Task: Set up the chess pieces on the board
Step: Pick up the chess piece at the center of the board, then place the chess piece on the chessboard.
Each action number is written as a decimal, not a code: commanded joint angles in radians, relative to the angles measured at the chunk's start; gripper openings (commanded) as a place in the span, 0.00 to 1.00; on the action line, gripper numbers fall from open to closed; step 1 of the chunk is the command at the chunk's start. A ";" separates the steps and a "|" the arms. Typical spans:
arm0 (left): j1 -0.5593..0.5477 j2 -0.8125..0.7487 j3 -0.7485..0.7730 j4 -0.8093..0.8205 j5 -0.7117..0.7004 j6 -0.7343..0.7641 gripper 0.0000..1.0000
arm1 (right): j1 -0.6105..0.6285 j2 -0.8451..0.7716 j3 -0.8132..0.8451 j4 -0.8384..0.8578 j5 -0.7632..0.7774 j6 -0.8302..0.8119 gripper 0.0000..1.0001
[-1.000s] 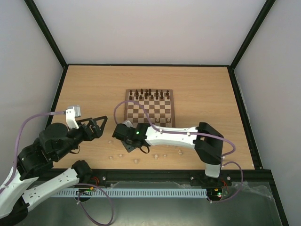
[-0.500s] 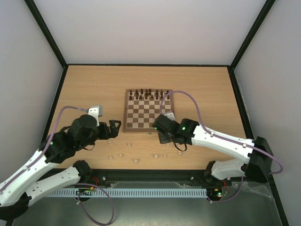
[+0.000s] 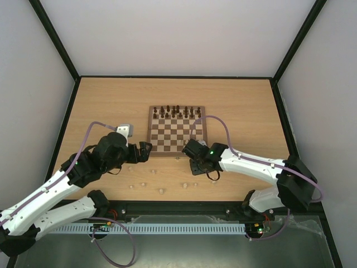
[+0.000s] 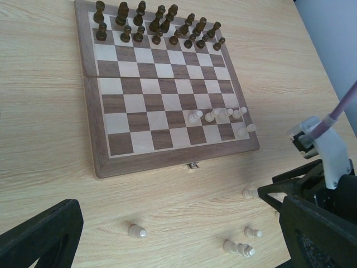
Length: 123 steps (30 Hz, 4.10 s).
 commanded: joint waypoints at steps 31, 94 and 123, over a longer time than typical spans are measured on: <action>-0.004 0.000 -0.033 0.035 -0.020 0.008 0.99 | -0.019 0.132 -0.033 0.035 -0.048 -0.041 0.28; -0.005 -0.222 -0.027 -0.034 -0.088 -0.005 1.00 | -0.130 0.721 0.869 -0.247 -0.077 -0.339 0.08; -0.004 -0.210 -0.027 -0.035 -0.096 -0.008 0.99 | -0.156 0.779 0.861 -0.222 -0.122 -0.362 0.08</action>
